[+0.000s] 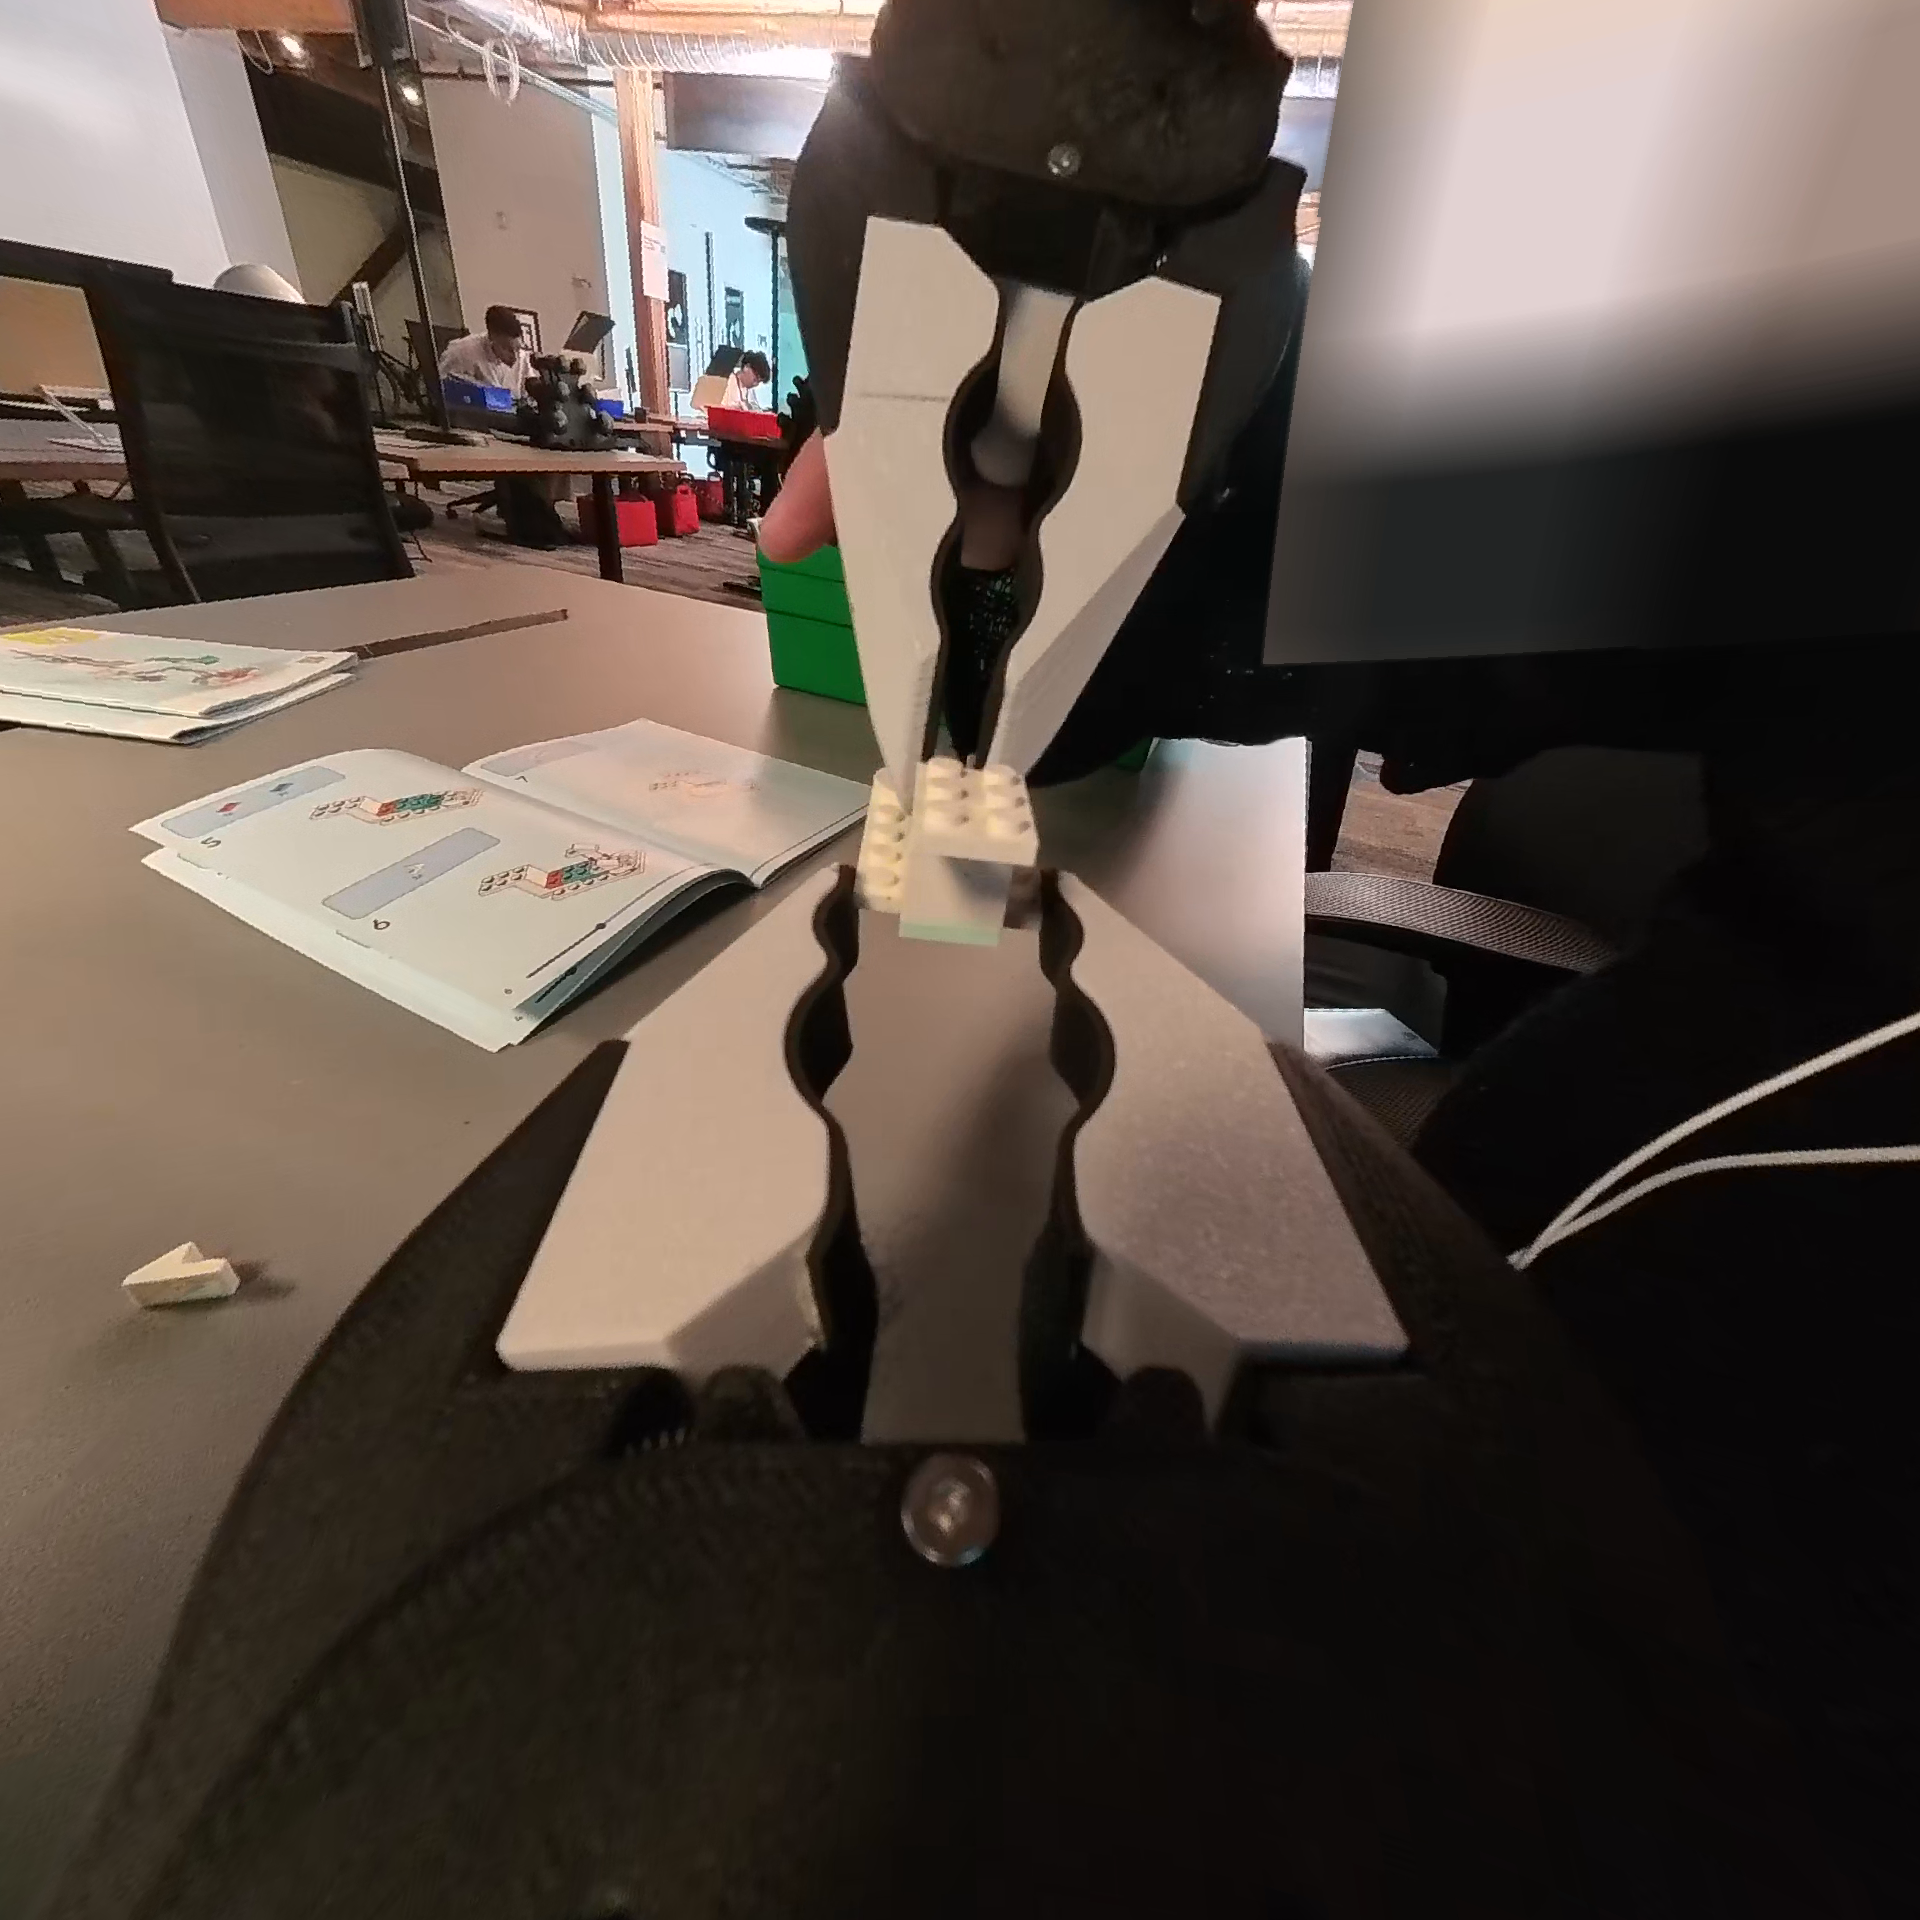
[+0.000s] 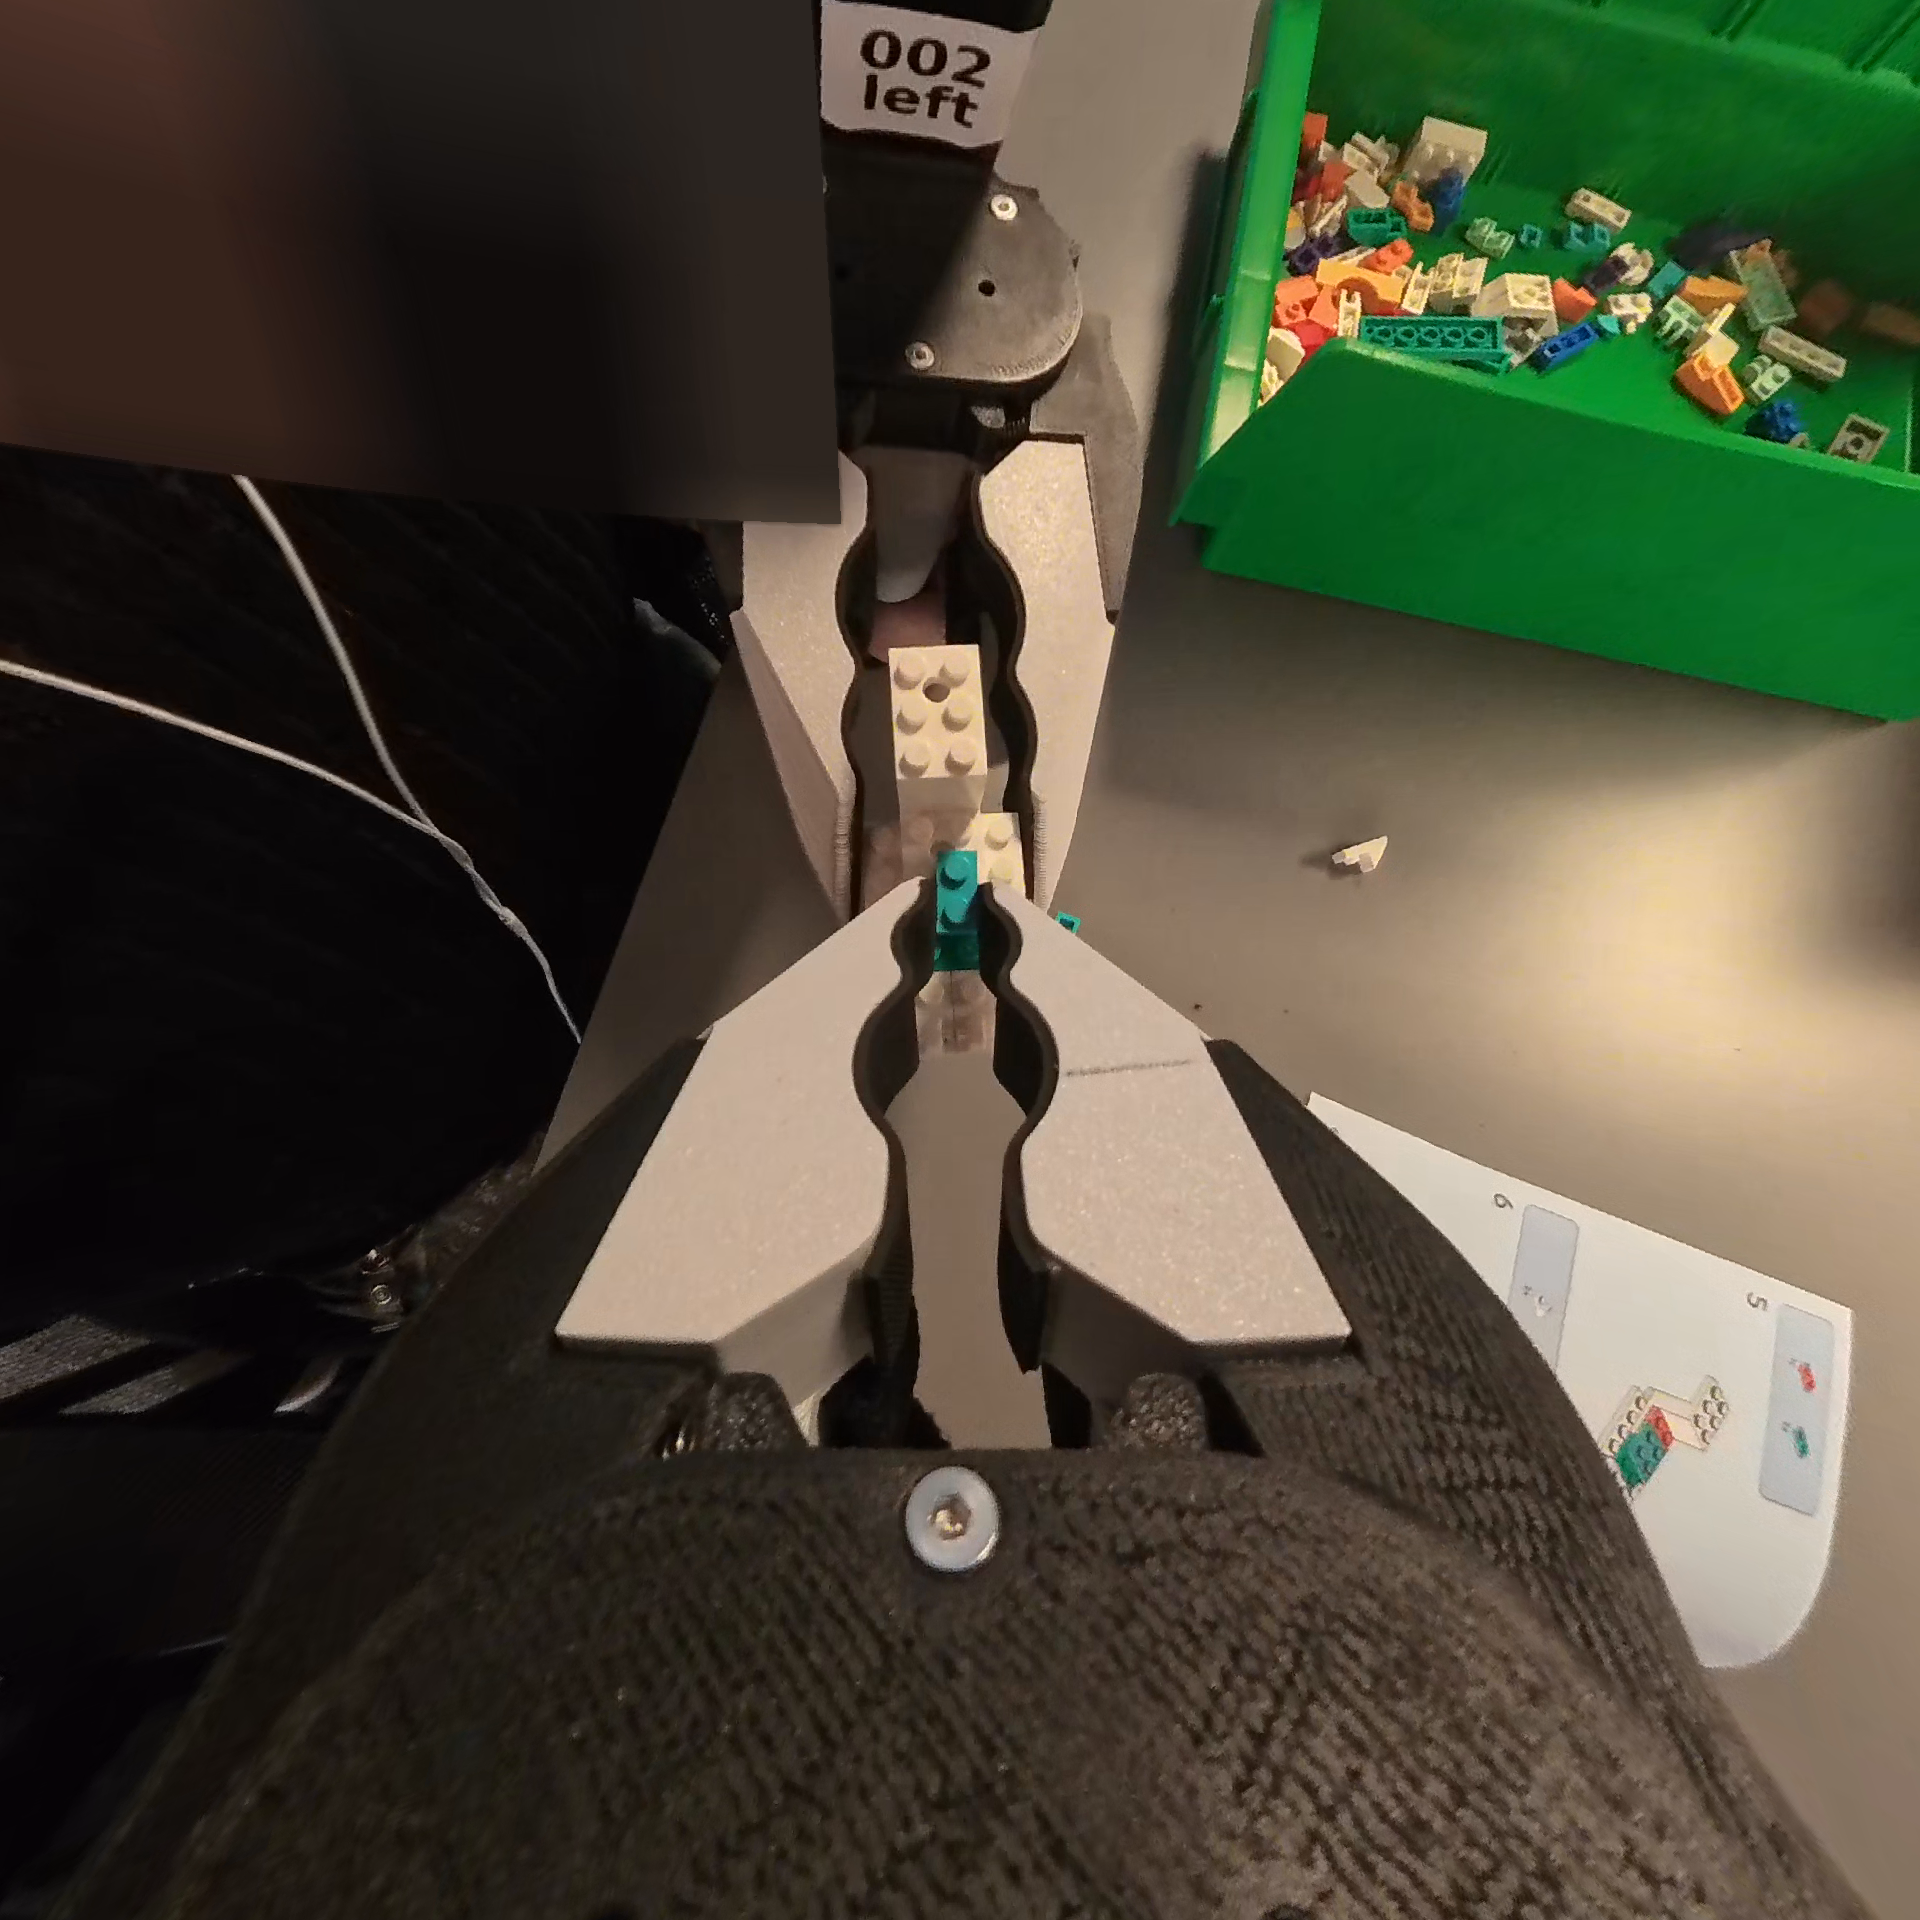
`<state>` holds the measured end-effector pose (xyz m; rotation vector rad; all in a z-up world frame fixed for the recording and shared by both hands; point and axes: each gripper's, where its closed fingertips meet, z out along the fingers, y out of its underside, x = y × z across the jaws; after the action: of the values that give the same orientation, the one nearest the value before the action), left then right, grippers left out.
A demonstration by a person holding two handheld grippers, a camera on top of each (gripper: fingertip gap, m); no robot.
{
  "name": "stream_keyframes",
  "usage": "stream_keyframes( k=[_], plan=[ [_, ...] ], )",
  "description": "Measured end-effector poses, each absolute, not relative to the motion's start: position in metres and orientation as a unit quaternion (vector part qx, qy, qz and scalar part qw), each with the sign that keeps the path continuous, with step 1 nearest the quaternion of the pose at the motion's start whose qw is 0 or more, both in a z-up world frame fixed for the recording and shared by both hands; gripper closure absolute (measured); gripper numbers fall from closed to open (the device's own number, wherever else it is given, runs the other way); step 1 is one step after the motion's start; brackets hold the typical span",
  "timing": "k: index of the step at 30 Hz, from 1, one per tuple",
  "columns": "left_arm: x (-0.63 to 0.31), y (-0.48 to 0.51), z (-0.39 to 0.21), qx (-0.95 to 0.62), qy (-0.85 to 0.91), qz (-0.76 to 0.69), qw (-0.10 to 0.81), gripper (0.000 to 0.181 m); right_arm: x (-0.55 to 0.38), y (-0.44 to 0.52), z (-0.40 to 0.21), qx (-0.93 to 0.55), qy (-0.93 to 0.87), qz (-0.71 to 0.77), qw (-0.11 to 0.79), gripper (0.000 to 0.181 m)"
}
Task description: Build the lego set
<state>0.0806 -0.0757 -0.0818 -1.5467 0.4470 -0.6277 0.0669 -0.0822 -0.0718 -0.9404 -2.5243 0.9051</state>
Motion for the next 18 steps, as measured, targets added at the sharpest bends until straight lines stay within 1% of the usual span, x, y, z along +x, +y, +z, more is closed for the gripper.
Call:
stream_keyframes(
  k=[18],
  plan=[
    [0.082, -0.076, -0.0827, -0.681, 0.202, -0.276, 0.647, 0.148, 0.0672, -0.0834, -0.0734, -0.33, -0.874, 0.326, 0.145, 0.172]
  ],
)
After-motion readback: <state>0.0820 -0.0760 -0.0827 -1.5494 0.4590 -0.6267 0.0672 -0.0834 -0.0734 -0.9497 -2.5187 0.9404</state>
